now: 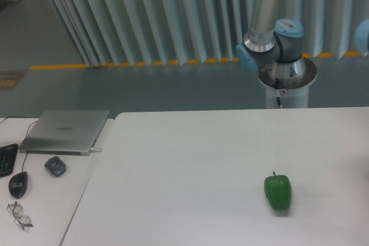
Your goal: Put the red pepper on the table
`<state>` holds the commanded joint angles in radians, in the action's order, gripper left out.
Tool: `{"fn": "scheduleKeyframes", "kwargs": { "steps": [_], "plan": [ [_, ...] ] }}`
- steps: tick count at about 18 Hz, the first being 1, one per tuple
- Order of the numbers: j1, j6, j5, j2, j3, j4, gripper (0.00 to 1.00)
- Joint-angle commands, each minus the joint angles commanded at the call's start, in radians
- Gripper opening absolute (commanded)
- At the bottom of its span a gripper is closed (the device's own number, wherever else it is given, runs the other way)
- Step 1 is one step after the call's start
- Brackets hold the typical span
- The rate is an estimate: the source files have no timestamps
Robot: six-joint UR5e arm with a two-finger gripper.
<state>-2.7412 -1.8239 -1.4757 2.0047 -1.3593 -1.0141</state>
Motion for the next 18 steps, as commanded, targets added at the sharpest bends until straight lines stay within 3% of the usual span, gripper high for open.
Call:
{"fn": "scheduleKeyframes", "kwargs": {
  "steps": [5,18],
  "plan": [
    [-0.017,0.0,0.0,0.08,0.078,0.006,1.0],
    [-0.066,0.067,0.002,0.175,0.178,0.002,1.0]
  ]
}}
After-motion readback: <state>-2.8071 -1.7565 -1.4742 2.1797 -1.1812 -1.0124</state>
